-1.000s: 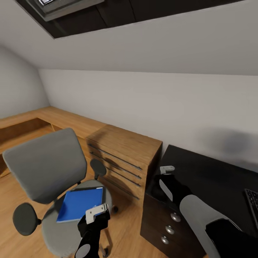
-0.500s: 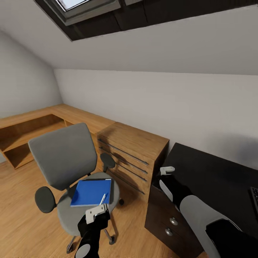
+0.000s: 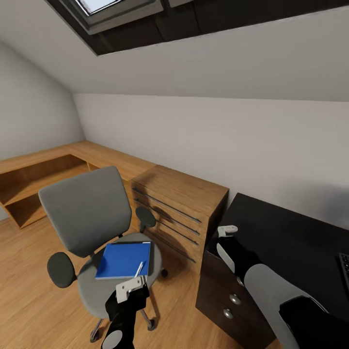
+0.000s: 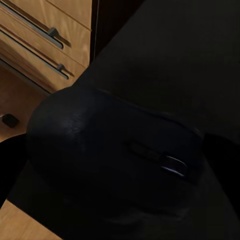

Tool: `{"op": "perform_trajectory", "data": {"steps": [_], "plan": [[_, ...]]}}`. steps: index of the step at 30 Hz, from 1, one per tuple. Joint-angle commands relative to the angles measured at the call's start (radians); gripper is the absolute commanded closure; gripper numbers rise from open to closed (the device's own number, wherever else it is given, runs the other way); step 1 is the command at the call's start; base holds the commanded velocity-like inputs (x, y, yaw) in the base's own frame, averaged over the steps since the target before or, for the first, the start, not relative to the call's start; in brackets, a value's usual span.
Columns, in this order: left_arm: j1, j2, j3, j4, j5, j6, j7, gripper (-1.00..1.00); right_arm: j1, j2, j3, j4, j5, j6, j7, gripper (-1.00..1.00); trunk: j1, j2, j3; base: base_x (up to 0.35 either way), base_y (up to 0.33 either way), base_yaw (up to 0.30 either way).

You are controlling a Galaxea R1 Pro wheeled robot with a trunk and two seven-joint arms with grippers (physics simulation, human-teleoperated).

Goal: In the bedroom, organize the workspace by keeping the computer under the desk, ensuring the monitor is on the desk, placing the keyboard on the desk next to the monitor, placing the mouse on the desk next to the keyboard, moving the folder from the swivel chair onto the desk next to the mouse, stacking the notebook on top of the folder with the pen on top of the notebook, and positioning the swivel chair next to the desk.

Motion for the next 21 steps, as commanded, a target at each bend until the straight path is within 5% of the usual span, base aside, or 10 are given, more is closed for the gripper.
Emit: {"op": "perform_trajectory", "data": {"steps": [1, 21], "plan": [[-0.001, 0.0, -0.002, -0.002, 0.003, 0.006, 0.007, -1.0, -0.001, -0.001, 0.009, -0.001, -0.01, 0.004, -0.009, 1.0, 0.0, -0.001, -0.001, 0.0, 0.0, 0.0], [-0.001, -0.024, -0.004, -0.003, 0.003, 0.007, 0.009, -1.0, -0.001, -0.02, 0.003, 0.005, -0.014, 0.0, -0.014, 1.0, 0.0, -0.001, -0.001, 0.0, 0.0, 0.0]]}}
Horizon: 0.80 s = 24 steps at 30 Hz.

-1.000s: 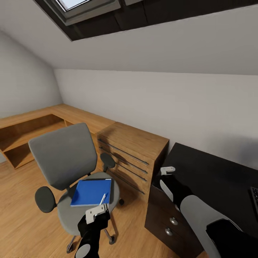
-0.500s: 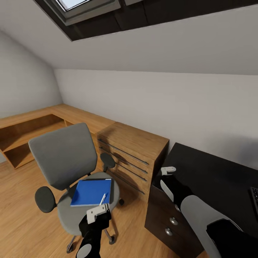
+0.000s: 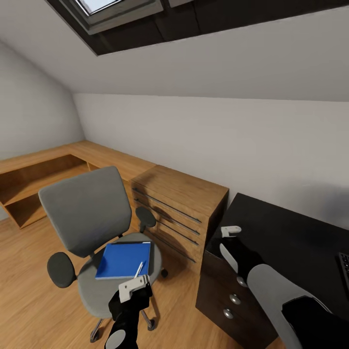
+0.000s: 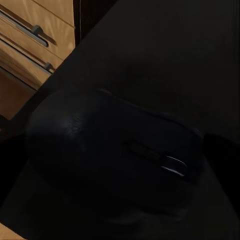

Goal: In the bedroom, organize the workspace by keeping the computer under the desk, ensuring the monitor is on the desk, placing the keyboard on the desk next to the monitor, placing the mouse on the desk next to the keyboard, moving the folder from the swivel chair onto the desk next to the mouse, stacking the notebook on top of the folder with the pen on top of the notebook, and positioning the swivel chair next to the desk.

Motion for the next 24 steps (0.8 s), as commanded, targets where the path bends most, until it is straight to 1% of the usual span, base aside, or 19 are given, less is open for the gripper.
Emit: {"op": "perform_trajectory", "data": {"steps": [1, 10, 13, 20, 21, 24], "plan": [[-0.001, 0.001, -0.002, -0.002, 0.003, 0.006, 0.007, -1.0, -0.001, -0.002, 0.008, -0.001, -0.011, 0.005, -0.008, 1.0, 0.0, -0.001, -0.001, 0.0, 0.0, 0.0], [-0.001, 0.001, -0.002, -0.002, 0.003, 0.006, 0.007, -1.0, -0.001, -0.004, 0.009, -0.001, -0.012, 0.006, -0.002, 1.0, 0.0, -0.001, -0.001, 0.0, 0.0, 0.0], [-0.001, 0.001, -0.002, -0.002, 0.003, 0.006, 0.007, -1.0, -0.001, -0.004, 0.01, -0.001, -0.013, 0.006, -0.002, 1.0, 0.012, -0.022, -0.01, 0.0, 0.0, 0.0], [-0.001, 0.001, -0.002, -0.002, 0.003, 0.006, 0.007, -1.0, -0.001, -0.004, 0.01, -0.001, -0.012, 0.007, -0.005, 1.0, 0.012, -0.022, -0.01, 0.0, 0.0, 0.0], [-0.001, 0.001, -0.002, -0.002, 0.003, 0.006, 0.007, -1.0, -0.001, -0.004, 0.01, -0.001, -0.012, 0.007, -0.006, -1.0, 0.012, -0.022, -0.01, 0.0, 0.0, 0.0], [-0.001, 0.001, -0.001, -0.002, 0.003, 0.006, 0.007, -1.0, -0.001, -0.004, 0.01, -0.001, -0.011, 0.007, -0.008, -1.0, 0.012, -0.022, -0.01, 0.0, 0.0, 0.0]]}}
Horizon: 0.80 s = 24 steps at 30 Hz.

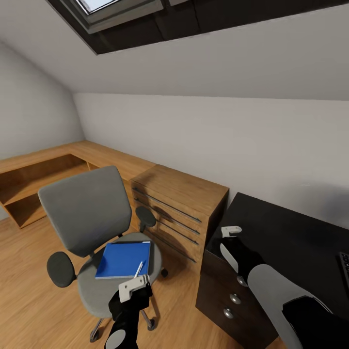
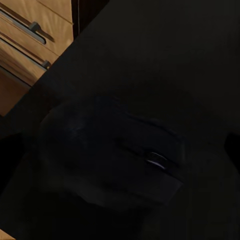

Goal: In the bedroom, organize the workspace by keeping the computer under the desk, ensuring the monitor is on the desk, placing the keyboard on the desk next to the monitor, placing the mouse on the desk next to the keyboard, moving the folder from the swivel chair onto the desk next to the mouse, stacking the notebook on top of the folder with the pen on top of the notebook, and positioning the swivel chair next to the desk.

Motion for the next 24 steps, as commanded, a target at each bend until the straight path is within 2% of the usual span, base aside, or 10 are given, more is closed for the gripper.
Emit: {"op": "perform_trajectory", "data": {"steps": [1, 5, 8, 16, 19, 24], "plan": [[-0.001, 0.001, -0.002, -0.002, 0.003, 0.006, 0.007, -1.0, -0.001, -0.001, 0.008, -0.001, -0.01, 0.004, -0.008, -1.0, 0.0, -0.001, -0.001, 0.0, 0.0, 0.0], [-0.001, 0.001, -0.007, -0.002, 0.002, 0.006, 0.007, -1.0, -0.001, -0.001, 0.009, -0.001, -0.01, 0.004, -0.008, -1.0, 0.0, -0.001, -0.001, 0.0, 0.0, 0.0], [-0.002, 0.002, -0.02, -0.002, 0.002, 0.006, 0.006, -1.0, -0.001, -0.003, 0.008, -0.005, -0.011, 0.001, -0.007, -1.0, -0.011, 0.02, 0.008, 0.0, 0.0, 0.0], [-0.001, 0.002, -0.025, 0.0, 0.003, 0.007, 0.005, -1.0, 0.0, -0.001, 0.011, -0.024, -0.012, -0.034, -0.009, -1.0, -0.042, 0.076, 0.033, 0.0, 0.0, 0.0], [-0.001, 0.002, -0.025, 0.012, 0.002, 0.007, 0.006, -1.0, 0.027, 0.001, 0.012, -0.08, -0.01, -0.06, -0.011, -1.0, -0.042, 0.076, 0.033, 0.0, 0.0, 0.0], [-0.001, 0.004, -0.026, 0.018, 0.001, 0.006, 0.007, -1.0, 0.131, 0.001, 0.012, -0.281, -0.005, -0.06, -0.034, -1.0, -0.042, 0.076, 0.033, 0.0, 0.0, 0.0]]}}
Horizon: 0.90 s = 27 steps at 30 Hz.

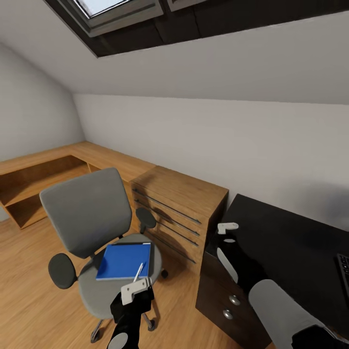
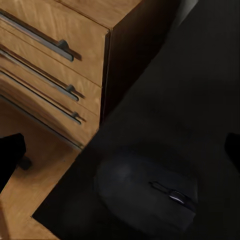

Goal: In the bedroom, organize the workspace by keeping the computer under the desk, ensuring the monitor is on the desk, placing the keyboard on the desk next to the monitor, placing the mouse on the desk next to the keyboard, moving the folder from the swivel chair onto the desk next to the mouse, stacking the notebook on top of the folder with the pen on top of the notebook, and positioning the swivel chair next to the desk.

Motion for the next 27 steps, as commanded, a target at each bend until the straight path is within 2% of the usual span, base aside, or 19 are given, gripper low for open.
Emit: {"op": "perform_trajectory", "data": {"steps": [1, 4, 5, 8, 14, 23, 27], "plan": [[-0.001, 0.001, -0.002, -0.001, 0.003, 0.006, 0.007, -1.0, 0.022, -0.001, 0.006, -0.039, -0.009, 0.004, -0.021, -1.0, 0.0, -0.001, -0.001, 0.0, 0.0, 0.0], [-0.001, 0.001, -0.002, 0.001, 0.004, 0.005, 0.008, -1.0, 0.113, -0.001, 0.007, -0.186, -0.008, 0.015, -0.086, -1.0, 0.0, -0.001, -0.001, 0.0, 0.0, 0.0], [-0.002, 0.002, -0.001, 0.002, 0.004, 0.005, 0.008, -1.0, 0.187, -0.002, 0.008, -0.338, -0.009, 0.055, -0.162, -1.0, 0.0, -0.001, -0.001, 0.0, 0.0, 0.0], [-0.001, 0.003, -0.001, 0.003, 0.005, 0.005, 0.008, -1.0, 0.22, 0.0, 0.011, -0.418, -0.01, 0.097, -0.194, -1.0, 0.0, -0.001, -0.001, 0.0, 0.0, 0.0], [-0.001, 0.004, -0.001, 0.003, 0.003, 0.005, 0.008, -1.0, 0.236, 0.005, 0.032, -0.472, -0.013, 0.13, -0.211, -1.0, 0.0, -0.001, -0.001, 0.0, 0.0, 0.0], [-0.001, 0.004, -0.001, 0.003, 0.001, 0.005, 0.007, -1.0, 0.245, 0.005, 0.031, -0.505, -0.013, 0.133, -0.218, -1.0, 0.0, -0.001, -0.001, 0.0, 0.0, -0.004], [-0.002, 0.004, 0.001, 0.003, 0.001, 0.005, 0.004, -1.0, 0.249, 0.004, 0.031, -0.507, -0.014, 0.133, -0.219, -1.0, 0.0, -0.001, 0.001, -0.057, 0.025, -0.166]]}}
